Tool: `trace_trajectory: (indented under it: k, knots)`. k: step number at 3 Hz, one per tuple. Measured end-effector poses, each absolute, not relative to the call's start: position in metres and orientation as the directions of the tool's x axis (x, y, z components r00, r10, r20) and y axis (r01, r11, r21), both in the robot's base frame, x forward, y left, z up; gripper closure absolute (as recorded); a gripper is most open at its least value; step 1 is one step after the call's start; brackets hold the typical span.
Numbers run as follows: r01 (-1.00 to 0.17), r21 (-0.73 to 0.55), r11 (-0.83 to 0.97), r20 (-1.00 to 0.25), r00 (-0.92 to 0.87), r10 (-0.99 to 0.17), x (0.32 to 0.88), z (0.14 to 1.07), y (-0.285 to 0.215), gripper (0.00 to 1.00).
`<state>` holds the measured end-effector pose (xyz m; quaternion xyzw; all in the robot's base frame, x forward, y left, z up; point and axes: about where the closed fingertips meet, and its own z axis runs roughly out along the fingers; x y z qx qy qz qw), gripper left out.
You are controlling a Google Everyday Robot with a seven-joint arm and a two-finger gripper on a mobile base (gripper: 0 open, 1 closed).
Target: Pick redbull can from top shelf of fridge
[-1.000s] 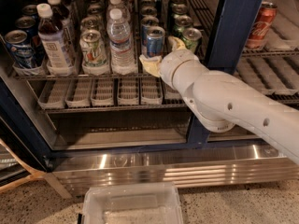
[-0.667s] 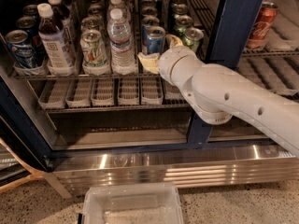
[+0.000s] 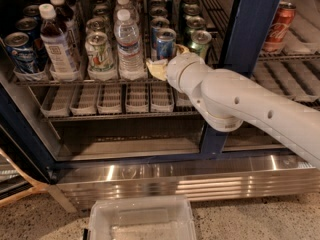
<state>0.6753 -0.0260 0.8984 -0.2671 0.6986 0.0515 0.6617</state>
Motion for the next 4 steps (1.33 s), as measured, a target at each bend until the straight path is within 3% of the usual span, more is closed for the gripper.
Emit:
trace_trajectory:
  k: [2, 4]
  knots:
    - [-0.441, -0.282, 0.852, -0.952, 0.018, -0.305, 0.6736, 0.9019, -0.0259, 0.98]
    - [-0.445, -0.257, 0.858, -0.962, 0.035, -0.271, 0.6717, 0.9045, -0.0298, 1.00]
